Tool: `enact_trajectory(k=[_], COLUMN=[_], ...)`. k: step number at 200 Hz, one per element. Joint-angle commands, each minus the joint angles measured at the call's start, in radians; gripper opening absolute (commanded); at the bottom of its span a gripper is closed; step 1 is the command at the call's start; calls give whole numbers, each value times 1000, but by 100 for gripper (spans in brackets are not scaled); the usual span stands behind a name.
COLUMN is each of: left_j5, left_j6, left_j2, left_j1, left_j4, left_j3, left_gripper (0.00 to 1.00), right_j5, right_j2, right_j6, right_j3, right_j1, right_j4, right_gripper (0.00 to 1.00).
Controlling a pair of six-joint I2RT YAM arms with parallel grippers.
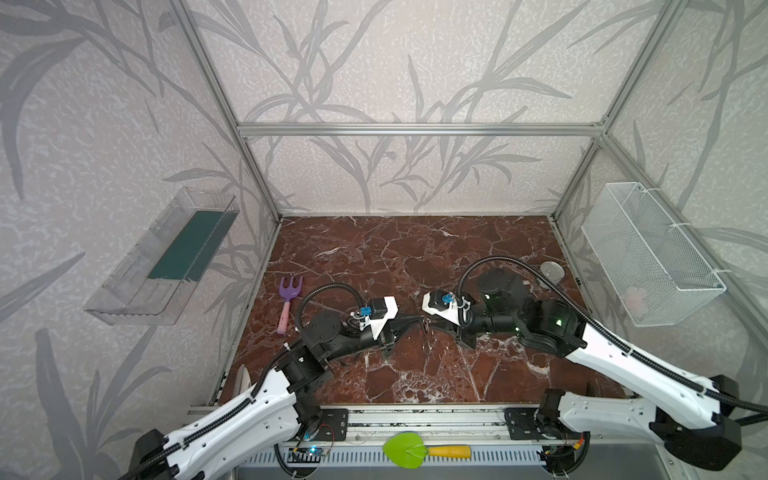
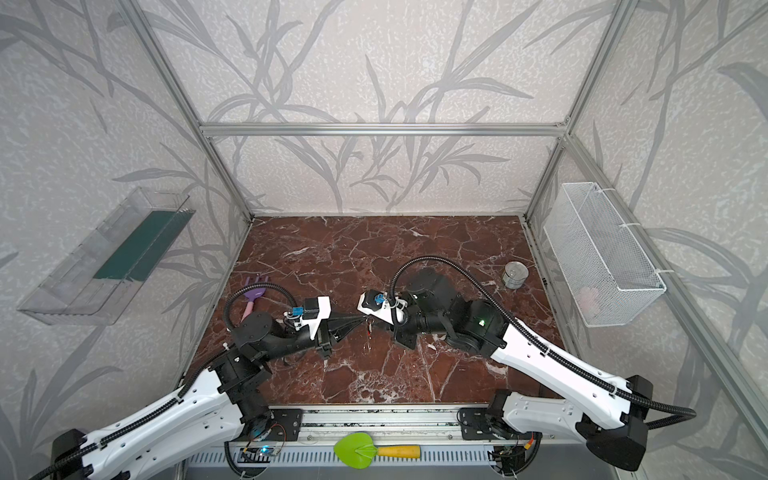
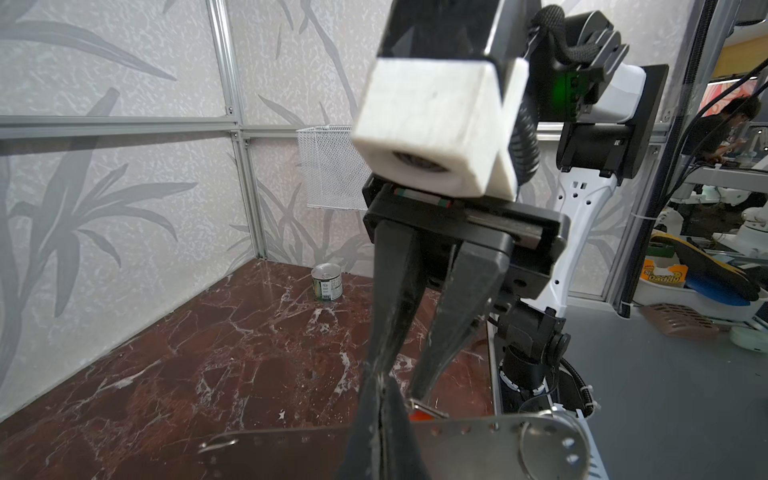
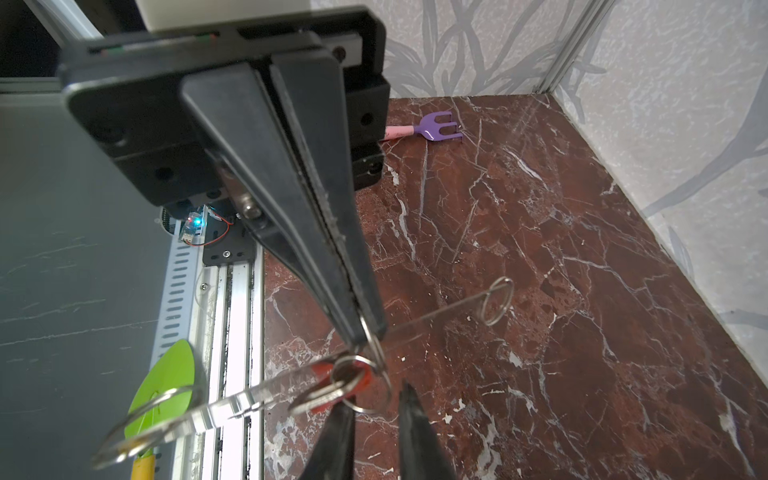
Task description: Put the keys on the keyring
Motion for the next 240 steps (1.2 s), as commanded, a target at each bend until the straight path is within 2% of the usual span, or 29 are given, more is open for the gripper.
enact_trajectory(k=[1,31,73,93,121,147,203,240], left_j5=[10,8,-3,-9,-19,-26,-38,-38], left_j6=[-28,-46,-49,-43,-42,-39,-33,-36], left_j2=[-15,-16,-32,-39,-50,-61,-65,-59], left_j1=[-5,-6,-5,-5,-5,-5,-5,-5], left_j4=[94,151,181,179,171,163,158,176], left_j3=[-23,-50,-65,-67,-72,-77,-76,-77], left_gripper=[0,0,0,0,0,0,0,0], right_j5=[-43,-68,-98,-59,68,125,-46,-100], right_j2=[-17,-7,9,10,-35,-102,-173,-132], right_j6=[32,31,17,18,29,31,55,100], right_j3=[-7,-17,-17,-18,-32,-53,-88,-116], right_j1=[5,3,5,4,3,5,4,4], right_j4=[77,80,51,33,43,69,121,198], right_gripper=[10,0,0,0,23,29,37,40])
